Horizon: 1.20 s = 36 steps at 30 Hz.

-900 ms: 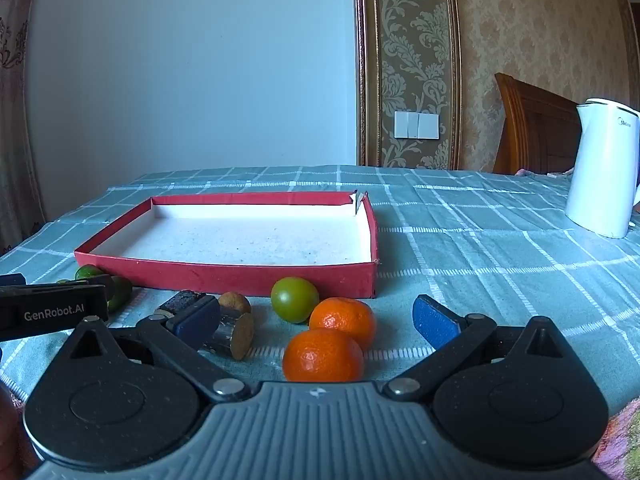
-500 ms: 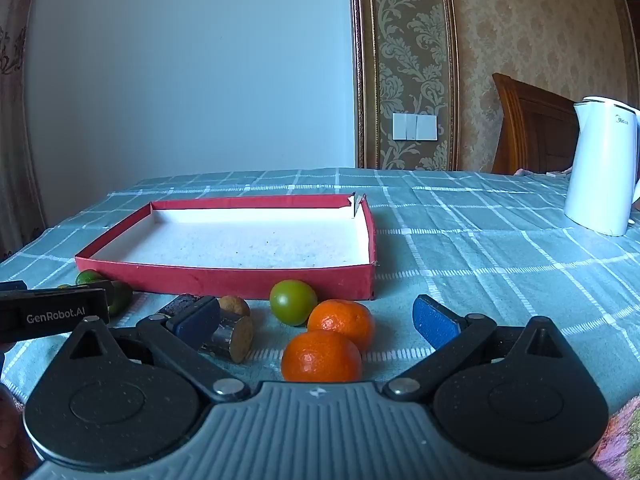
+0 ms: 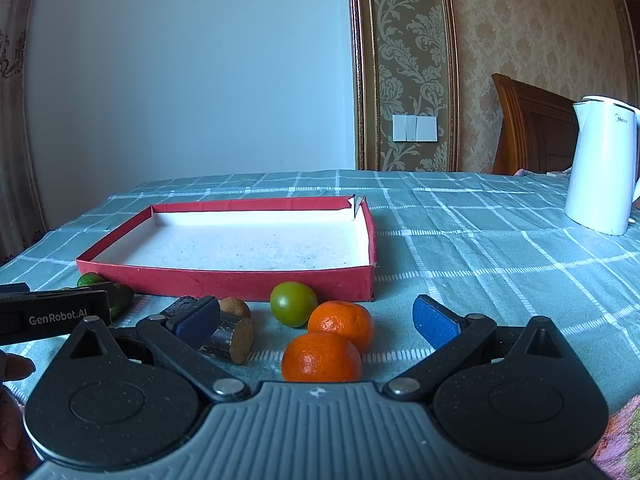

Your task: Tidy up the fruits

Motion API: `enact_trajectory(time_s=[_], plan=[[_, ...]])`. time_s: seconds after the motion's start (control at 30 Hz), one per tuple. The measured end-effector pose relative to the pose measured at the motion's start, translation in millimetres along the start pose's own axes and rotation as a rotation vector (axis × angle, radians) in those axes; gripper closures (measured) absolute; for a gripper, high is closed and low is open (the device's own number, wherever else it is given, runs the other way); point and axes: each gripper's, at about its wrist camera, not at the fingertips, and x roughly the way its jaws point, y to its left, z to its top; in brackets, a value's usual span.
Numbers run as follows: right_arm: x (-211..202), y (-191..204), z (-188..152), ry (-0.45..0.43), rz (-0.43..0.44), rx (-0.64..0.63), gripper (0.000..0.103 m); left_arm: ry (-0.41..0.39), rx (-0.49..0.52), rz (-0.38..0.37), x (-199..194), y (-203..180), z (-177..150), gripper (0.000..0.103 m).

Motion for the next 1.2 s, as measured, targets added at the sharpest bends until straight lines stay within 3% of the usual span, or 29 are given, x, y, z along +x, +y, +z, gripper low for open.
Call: enact_trajectory(time_s=[1.2], plan=[[1.8,-4.3,-0.6,0.008,0.007,0.030,0.000,0.019,-0.058,-0.025,1.5,7.7,-1.8,0.000]])
